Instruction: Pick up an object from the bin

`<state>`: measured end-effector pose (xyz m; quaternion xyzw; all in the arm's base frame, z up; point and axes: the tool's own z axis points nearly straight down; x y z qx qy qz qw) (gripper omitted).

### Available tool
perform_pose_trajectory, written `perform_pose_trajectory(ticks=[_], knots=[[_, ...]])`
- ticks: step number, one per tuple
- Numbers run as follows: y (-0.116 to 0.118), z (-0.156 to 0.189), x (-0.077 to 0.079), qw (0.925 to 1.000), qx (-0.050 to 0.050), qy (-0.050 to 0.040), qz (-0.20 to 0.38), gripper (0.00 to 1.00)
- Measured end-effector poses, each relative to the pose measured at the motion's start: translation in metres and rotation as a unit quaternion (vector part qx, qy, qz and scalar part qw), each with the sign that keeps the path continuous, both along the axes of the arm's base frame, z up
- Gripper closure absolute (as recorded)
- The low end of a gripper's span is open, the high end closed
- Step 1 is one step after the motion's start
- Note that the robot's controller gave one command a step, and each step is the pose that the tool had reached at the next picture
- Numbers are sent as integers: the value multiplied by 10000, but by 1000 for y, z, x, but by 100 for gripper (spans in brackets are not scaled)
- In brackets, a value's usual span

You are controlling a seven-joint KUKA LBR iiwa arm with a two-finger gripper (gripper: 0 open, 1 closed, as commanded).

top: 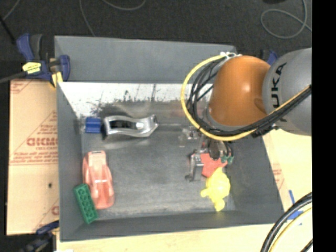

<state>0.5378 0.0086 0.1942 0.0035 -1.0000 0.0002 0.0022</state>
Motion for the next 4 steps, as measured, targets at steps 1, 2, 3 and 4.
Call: perform_pose_trajectory(ticks=[1, 2, 3, 4], knots=[[0, 4, 2, 10000, 1, -39, -1, 0], [-26, -9, -4, 9999, 8, -41, 127, 0], [-41, 20, -8, 9999, -3, 22, 117, 0], [-55, 43, -8, 9994, -8, -113, 320, 0]])
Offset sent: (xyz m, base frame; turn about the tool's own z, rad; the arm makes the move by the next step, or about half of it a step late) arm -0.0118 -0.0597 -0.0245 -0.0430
